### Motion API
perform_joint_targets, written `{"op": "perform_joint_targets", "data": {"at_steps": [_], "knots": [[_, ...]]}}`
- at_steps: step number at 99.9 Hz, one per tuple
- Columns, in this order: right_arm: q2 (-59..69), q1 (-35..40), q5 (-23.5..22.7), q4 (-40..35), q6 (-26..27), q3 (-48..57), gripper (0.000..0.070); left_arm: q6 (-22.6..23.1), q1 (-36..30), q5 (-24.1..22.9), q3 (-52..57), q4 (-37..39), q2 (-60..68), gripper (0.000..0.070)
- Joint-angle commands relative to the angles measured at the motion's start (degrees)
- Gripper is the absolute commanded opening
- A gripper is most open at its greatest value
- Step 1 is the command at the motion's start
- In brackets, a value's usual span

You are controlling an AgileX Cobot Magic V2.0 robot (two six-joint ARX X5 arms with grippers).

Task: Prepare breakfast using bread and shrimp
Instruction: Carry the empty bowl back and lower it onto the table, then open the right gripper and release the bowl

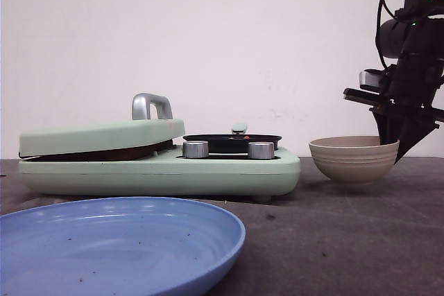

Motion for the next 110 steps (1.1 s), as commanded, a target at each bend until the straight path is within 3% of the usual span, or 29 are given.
{"op": "perform_joint_targets", "data": {"at_steps": [1, 110], "knots": [[0.7, 0.0, 0.1, 1.6, -0.5, 1.2, 0.0004, 0.2, -0.2, 0.0, 0.3, 0.5, 0.1, 0.043], [0.8, 0.7, -0.6, 0.3, -1.7, 1.2, 0.0004, 0.1, -0.2, 0.0, 0.3, 0.5, 0.1, 0.043]]}}
